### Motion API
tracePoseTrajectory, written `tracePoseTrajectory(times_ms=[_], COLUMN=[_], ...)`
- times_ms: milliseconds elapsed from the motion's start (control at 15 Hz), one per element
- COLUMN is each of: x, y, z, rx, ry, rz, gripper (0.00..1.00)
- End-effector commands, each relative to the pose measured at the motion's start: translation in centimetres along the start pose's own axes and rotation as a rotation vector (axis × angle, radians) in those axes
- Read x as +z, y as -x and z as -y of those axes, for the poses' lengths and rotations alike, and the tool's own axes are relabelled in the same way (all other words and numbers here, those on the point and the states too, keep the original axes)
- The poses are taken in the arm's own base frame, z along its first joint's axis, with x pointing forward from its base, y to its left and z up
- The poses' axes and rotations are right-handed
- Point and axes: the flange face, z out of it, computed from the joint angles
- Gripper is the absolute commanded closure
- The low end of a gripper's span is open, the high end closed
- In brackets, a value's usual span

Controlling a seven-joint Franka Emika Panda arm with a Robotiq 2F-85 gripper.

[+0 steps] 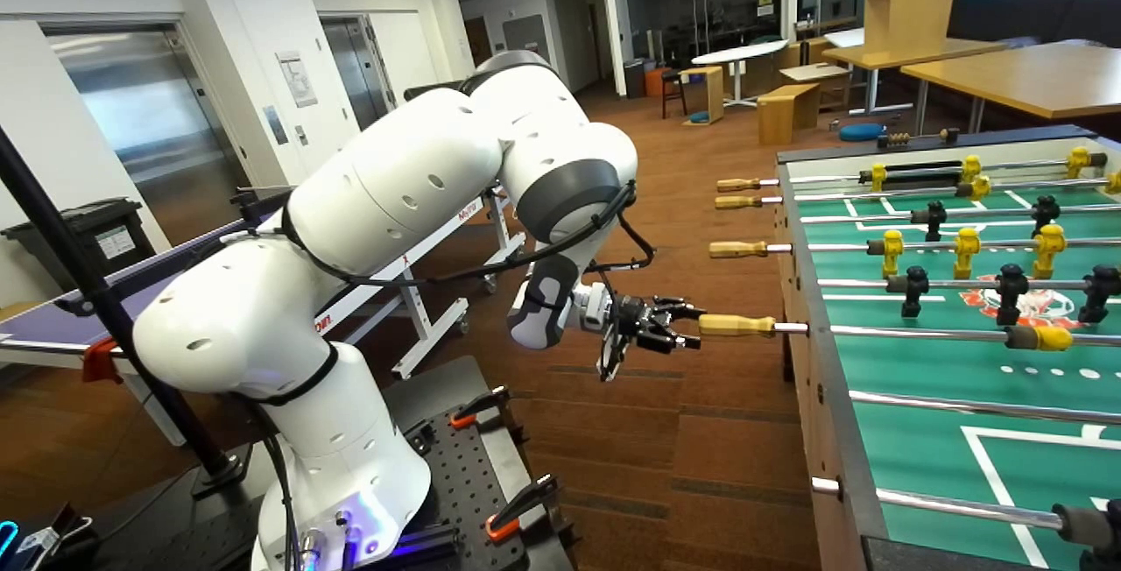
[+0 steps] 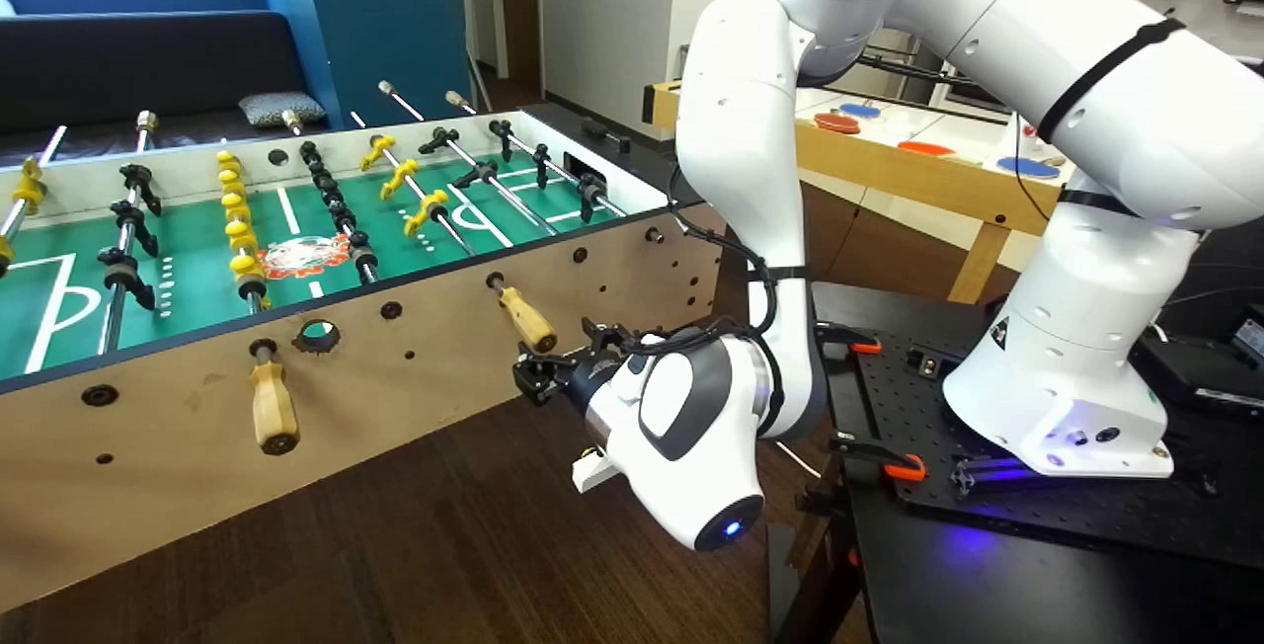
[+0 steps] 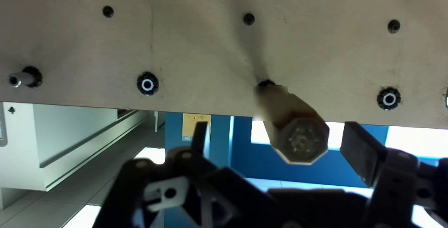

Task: Turn the right rod anti clockwise

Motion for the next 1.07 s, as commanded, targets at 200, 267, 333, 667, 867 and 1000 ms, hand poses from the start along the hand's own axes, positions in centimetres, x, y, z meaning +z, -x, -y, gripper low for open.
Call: tracePoseTrajectory(times_ms=[200, 267, 333, 667, 867, 1000], x=[0.0, -0.1, -0.2, -0.9, -1.5, -1.8], y=[-0.6, -0.7, -0.7, -2.1, -3.2, -4.0], z=[0.1, 0.2, 0.3, 0.5, 0.7, 1.0], rx=[0.013, 0.015, 0.017, -0.026, -0.136, -0.228], ry=[-0.018, -0.024, -0.032, -0.047, -0.036, -0.029], rz=[-0.033, -0.036, -0.036, -0.019, 0.043, 0.088], gripper=[0.58, 0.64, 0.72, 0.86, 0.86, 0.86])
